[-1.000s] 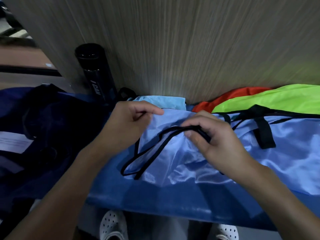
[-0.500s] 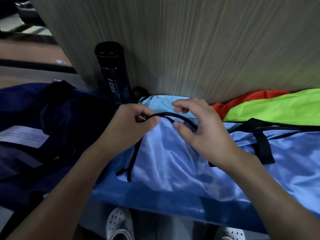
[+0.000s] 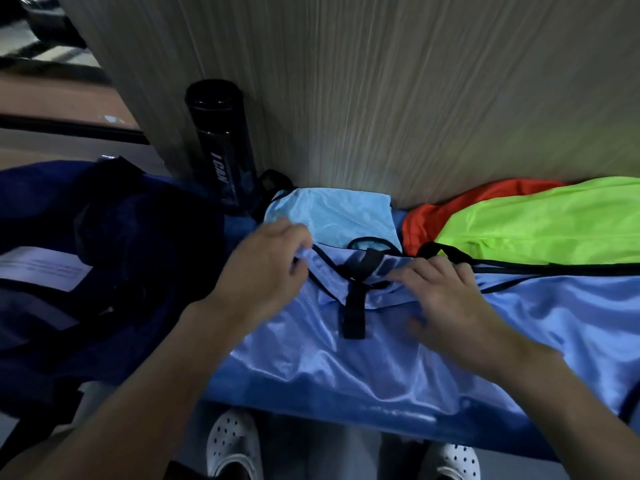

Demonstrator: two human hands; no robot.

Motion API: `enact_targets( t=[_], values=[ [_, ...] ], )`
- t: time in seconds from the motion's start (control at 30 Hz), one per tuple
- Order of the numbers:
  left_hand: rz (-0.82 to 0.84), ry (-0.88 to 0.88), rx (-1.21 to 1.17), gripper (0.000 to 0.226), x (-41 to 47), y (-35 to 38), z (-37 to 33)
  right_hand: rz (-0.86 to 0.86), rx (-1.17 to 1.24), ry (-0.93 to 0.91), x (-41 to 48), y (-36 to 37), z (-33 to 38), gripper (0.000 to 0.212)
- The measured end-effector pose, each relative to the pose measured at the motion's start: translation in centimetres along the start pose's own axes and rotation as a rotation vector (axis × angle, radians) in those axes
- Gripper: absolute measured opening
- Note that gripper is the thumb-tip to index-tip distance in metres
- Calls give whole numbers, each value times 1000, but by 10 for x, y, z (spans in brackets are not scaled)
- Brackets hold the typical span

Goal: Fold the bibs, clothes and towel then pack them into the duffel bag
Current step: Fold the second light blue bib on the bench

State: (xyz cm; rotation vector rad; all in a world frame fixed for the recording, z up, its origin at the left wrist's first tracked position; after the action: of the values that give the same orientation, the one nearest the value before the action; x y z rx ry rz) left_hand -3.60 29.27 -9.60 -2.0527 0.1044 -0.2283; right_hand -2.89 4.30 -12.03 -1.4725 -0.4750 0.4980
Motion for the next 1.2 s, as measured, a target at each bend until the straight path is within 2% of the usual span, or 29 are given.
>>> enact_targets(
  t=[0.07, 0.17, 0.27, 0.37, 0.43, 0.5, 0.53, 0.63, 0.7, 0.83, 1.0, 1.2],
  values=[
    [147, 66, -83, 17, -3, 12, -6, 7, -37, 9, 3, 3, -3, 40],
    [262, 79, -19, 10, -6, 28, -5, -45, -107, 4, 7, 8, -4, 9],
    [265, 130, 51, 9, -3, 34, -1, -100, -137, 51, 9, 10, -6, 23],
    [298, 127, 106, 31, 0, 37, 3, -96, -86, 65, 12, 8, -8, 21],
    [315, 118, 105, 47, -1, 39, 7, -36, -63, 14, 13, 10, -6, 29],
    [314, 121, 108, 52, -2, 39, 7, -27, -69, -25, 13, 14, -4, 27],
    [303, 125, 104, 50, -2, 38, 7, -38, -88, -20, 13, 15, -4, 21],
    [249, 137, 27, 29, -2, 31, -1, -132, -146, 0, 15, 15, -2, 28],
    [241, 164, 7, 20, -2, 28, -4, -197, -143, 17, 17, 11, 0, 23],
    [353, 143, 54, 16, -4, 34, -5, -259, -150, 187, 25, 5, -8, 14],
    [392, 103, 190, 55, -4, 37, 2, -266, -146, 242, 29, 7, -12, 7],
    [459, 28, 160, 92, -6, 38, 6, -310, -168, 152, 19, 6, -1, 21]
  ],
)
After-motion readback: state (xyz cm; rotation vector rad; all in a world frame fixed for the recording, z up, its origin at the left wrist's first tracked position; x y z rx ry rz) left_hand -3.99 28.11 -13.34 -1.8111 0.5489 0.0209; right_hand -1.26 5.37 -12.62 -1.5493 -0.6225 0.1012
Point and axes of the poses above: each hand's wrist, its own x-axis towards the middle knuckle, its own y-axis out of the palm, z = x × y, the point moved 3 cm from there along x, towards the middle knuckle, and after that the axes turned 7 degrees about z, right-handed, at the moved point
